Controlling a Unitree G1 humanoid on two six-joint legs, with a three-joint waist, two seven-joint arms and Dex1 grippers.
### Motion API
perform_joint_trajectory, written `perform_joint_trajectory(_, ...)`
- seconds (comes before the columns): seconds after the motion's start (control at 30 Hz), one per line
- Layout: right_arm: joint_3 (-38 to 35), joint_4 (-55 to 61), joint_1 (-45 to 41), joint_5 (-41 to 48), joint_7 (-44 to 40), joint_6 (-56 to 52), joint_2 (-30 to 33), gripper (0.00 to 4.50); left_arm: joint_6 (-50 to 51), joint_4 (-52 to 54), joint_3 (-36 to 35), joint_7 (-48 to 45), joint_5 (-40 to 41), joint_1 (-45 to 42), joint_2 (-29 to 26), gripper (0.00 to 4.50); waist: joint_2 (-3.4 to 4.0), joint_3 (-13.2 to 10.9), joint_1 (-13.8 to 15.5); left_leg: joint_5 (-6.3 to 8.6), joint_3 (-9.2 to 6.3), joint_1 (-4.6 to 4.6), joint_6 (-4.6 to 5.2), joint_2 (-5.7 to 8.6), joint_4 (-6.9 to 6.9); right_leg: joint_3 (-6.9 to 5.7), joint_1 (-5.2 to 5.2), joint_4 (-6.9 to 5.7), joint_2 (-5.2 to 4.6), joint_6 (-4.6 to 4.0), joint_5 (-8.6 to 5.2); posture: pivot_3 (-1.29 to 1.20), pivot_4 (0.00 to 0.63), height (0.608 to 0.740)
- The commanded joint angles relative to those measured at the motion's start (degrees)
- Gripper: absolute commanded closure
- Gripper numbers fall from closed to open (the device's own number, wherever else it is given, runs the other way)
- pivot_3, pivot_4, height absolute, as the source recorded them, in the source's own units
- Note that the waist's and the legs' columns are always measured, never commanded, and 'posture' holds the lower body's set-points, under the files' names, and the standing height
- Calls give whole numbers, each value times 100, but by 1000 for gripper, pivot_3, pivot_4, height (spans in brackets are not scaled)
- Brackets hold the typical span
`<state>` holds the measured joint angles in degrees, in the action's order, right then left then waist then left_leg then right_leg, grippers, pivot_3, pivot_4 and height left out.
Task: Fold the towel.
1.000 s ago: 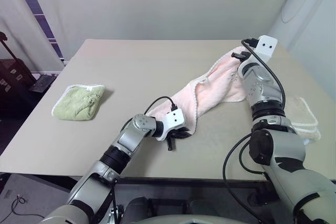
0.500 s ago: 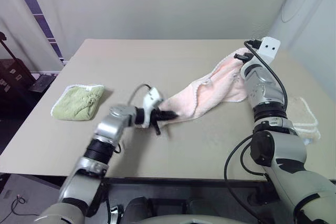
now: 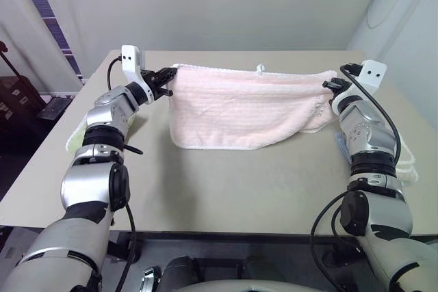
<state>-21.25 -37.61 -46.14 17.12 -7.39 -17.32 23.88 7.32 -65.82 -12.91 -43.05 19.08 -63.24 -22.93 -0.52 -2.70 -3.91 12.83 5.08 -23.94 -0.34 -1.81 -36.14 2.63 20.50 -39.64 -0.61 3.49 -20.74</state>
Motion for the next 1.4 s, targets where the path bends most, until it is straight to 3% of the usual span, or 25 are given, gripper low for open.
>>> perform_joint_trajectory(0.03, -76, 265, -76, 139, -220, -22, 145, 4500, -423, -471, -253, 383, -75, -465, 11, 4487, 0, 0, 4, 0, 0, -5, 0, 0, 0, 0, 5, 0, 0, 0, 0, 0, 0, 740)
perform_joint_trajectory(0.2, -89, -694, -749, 168, -597, 386, 228, 4500, -495, -908, -516, 926, -78, -828, 251, 4487, -1, -1, 4, -14, 1, -39, -24, 2, -11, -1, 33, -4, -1, 2, 1, 0, 0, 740)
perform_joint_trajectory(0.43, -186, -2693, -2327, 64, -761, 1918, 208, 4500, -1050, -1064, -718, 1576, -338, -1265, 242, 4487, -4, -4, -3, -20, 6, -48, -33, 1, -5, 4, 68, -33, 5, 3, 2, 0, 0, 740)
perform_joint_trajectory(0.63, -222, -2913, -2267, 150, -1148, 2481, 137, 4500, -1231, -1061, -958, 1114, -320, -1420, -37, 4487, -5, -4, -4, -23, 11, -52, -39, 3, -4, 4, 68, -32, 0, 4, 1, 0, 0, 740)
perform_joint_trajectory(0.83, -241, -1422, -882, 596, -1994, 2002, -96, 4500, -1071, -935, -689, -517, -541, -1018, -247, 4487, -7, -2, 1, -26, 5, -51, -43, 3, -15, -3, 57, -35, 2, 4, 1, 0, 0, 740)
perform_joint_trajectory(1.07, -200, 2806, 1847, 1784, -2064, 303, -409, 4500, -527, -490, -494, -2613, -482, -104, -844, 4487, -4, -4, -30, -33, 1, -54, -55, -4, -6, -2, 78, -54, 5, 0, -1, 0, 0, 740)
perform_joint_trajectory(1.27, -339, 5196, 3764, 2923, -2050, -942, -218, 4500, 407, 625, -203, -4051, -321, 1050, -1468, 4487, -8, -1, -4, -20, -2, -41, -26, -8, -13, -7, 60, -62, 4, -7, -3, 0, 0, 740)
perform_joint_trajectory(1.4, -327, 6164, 4976, 3413, -2094, -1397, -153, 4500, 1255, 2161, 27, -4653, -52, 2250, -1755, 4487, -19, 4, 3, -24, -7, -7, -11, -4, -14, -13, 18, -59, -8, -9, -2, 0, 0, 740)
